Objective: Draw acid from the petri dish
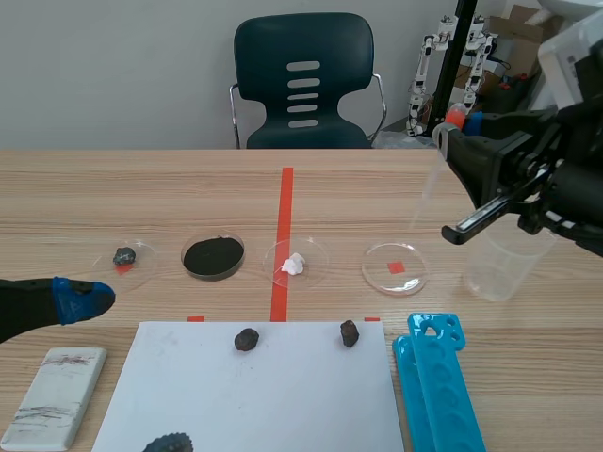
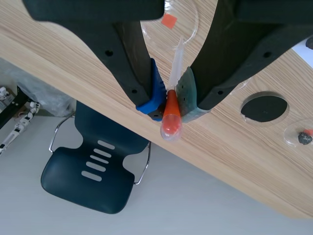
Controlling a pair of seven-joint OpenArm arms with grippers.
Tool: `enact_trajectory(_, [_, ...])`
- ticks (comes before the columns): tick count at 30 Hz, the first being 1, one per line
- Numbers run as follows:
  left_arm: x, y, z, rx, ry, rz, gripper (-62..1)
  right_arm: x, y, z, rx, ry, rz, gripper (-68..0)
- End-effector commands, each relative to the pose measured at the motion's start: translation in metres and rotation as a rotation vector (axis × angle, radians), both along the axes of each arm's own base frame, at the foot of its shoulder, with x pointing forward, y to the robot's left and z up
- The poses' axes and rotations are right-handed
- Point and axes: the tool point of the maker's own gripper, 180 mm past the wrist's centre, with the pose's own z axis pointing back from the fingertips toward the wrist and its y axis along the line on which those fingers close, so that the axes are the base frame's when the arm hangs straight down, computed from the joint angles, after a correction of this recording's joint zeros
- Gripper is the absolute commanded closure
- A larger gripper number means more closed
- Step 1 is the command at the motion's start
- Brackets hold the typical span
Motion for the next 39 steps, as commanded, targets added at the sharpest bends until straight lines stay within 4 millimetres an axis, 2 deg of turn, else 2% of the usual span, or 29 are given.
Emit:
enact_trajectory(1, [0.002, -0.002, 0.009, -0.032, -0.022, 0.004, -62.3, -0.003, -0.002, 0.012, -0.013, -0.028, -0.001, -6.6])
enact_trajectory(12, [0.002, -0.002, 0.009, -0.032, -0.022, 0.004, -62.3, -0.052, 0.007, 0.038, -0.017, 0.023, 0.012, -6.6])
enact_trajectory(15, [0.002, -0.002, 0.009, -0.032, -0.022, 0.004, -62.3, -0.06, 0.01, 0.036, -0.021, 0.04, 0.019, -6.6])
enact_trajectory(39, [0.002, -0.002, 0.009, -0.032, -0.022, 0.004, -62.3, -0.061, 0.01, 0.033, -0.023, 0.052, 0.018, -6.6])
